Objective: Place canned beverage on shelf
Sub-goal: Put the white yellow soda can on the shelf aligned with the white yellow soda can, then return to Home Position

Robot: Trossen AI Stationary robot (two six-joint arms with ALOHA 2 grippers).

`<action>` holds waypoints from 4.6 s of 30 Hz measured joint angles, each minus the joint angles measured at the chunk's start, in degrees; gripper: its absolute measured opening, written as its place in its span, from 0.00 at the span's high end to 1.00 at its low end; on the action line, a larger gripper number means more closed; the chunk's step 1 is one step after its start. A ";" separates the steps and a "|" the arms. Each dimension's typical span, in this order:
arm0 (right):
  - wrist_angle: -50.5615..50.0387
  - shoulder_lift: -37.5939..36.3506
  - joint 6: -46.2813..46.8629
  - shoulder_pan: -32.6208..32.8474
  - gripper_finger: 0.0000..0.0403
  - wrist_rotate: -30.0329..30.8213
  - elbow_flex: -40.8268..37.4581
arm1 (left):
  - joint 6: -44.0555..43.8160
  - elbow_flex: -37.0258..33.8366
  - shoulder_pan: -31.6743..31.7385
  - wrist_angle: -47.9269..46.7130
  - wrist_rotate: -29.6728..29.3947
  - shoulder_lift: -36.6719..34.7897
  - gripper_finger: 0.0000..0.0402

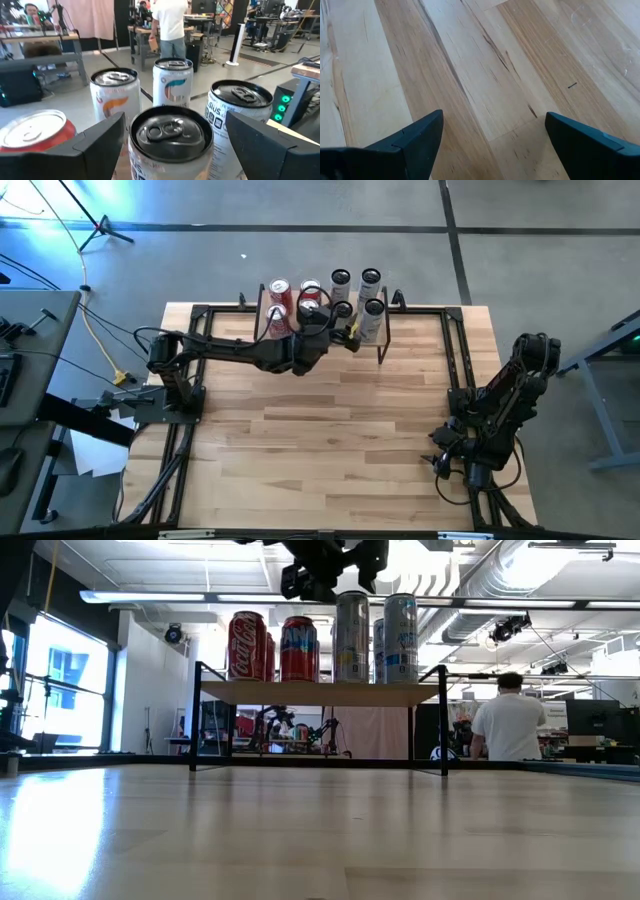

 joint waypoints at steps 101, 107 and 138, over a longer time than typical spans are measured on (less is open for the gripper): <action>0.02 -0.02 -0.01 0.01 0.16 0.20 0.00 | -15.11 0.00 0.60 -23.66 16.81 -3.48 0.82; 0.01 -0.02 0.02 0.01 0.16 0.20 0.00 | -15.11 0.00 1.39 -23.62 16.85 -3.48 0.82; 0.02 -0.02 0.00 0.00 0.16 0.20 0.00 | -33.57 0.07 -19.12 -45.67 -3.68 -12.43 0.69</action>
